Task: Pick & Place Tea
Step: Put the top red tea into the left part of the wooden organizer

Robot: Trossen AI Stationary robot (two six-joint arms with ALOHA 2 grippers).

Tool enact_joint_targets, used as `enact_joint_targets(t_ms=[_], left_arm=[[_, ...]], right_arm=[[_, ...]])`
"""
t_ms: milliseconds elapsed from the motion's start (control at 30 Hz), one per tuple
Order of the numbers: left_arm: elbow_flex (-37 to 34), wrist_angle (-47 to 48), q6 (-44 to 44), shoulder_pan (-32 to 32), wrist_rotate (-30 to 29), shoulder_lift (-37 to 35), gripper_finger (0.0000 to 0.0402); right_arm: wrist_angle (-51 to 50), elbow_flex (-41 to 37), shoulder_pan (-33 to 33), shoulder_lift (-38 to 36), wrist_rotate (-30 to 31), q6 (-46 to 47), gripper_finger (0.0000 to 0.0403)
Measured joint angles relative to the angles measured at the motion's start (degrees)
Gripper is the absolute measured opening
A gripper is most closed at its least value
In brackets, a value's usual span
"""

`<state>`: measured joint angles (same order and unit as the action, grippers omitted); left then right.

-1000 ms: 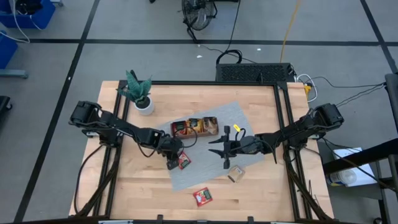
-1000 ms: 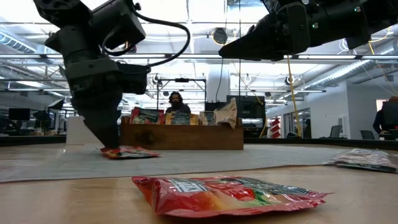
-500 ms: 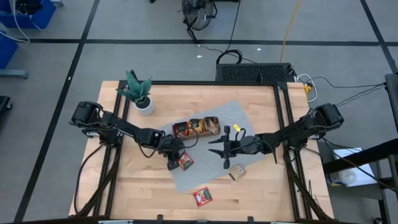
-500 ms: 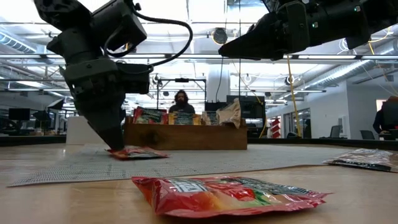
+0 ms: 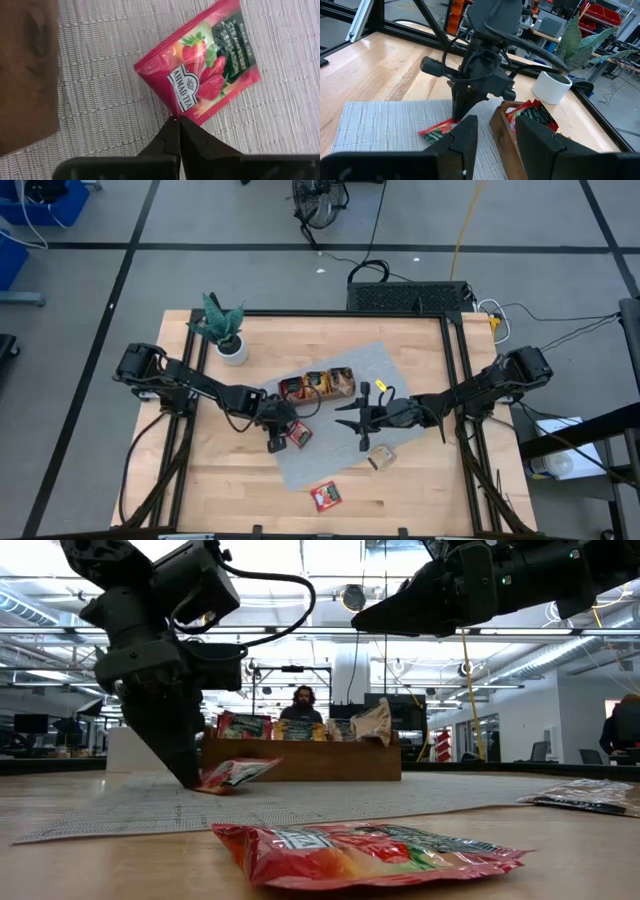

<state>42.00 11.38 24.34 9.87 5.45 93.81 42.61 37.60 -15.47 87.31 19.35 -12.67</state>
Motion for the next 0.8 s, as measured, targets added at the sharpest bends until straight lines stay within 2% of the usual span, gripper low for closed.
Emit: enact_joint_targets(t_ms=[367,467,567,700,800], left_arm=[[7.5,6.0,-4.9,2.7,-1.5,0.1,0.0001],[9.8,7.2,-6.2,3.7,-4.1,0.0,0.0001],[12.6,8.8,-8.8,5.3,-10.0,0.0,0.0001],[16.5,11.0,-12.4,8.1,-21.5,-0.1,0.0001],[17.4,10.9,-12.7,11.1,-31.8,-0.1,0.0001]], right_arm=[[-0.2,0.0,0.0,0.0,0.0,0.0,0.0118],[-0.3,0.0,0.0,0.0,0.0,0.0,0.0118],[-0.7,0.0,0.0,0.0,0.0,0.0,0.0118],[-1.4,0.0,0.0,0.0,0.3,0.0,0.0118],[-2.1,0.0,0.0,0.0,4.1,-0.5,0.0117]])
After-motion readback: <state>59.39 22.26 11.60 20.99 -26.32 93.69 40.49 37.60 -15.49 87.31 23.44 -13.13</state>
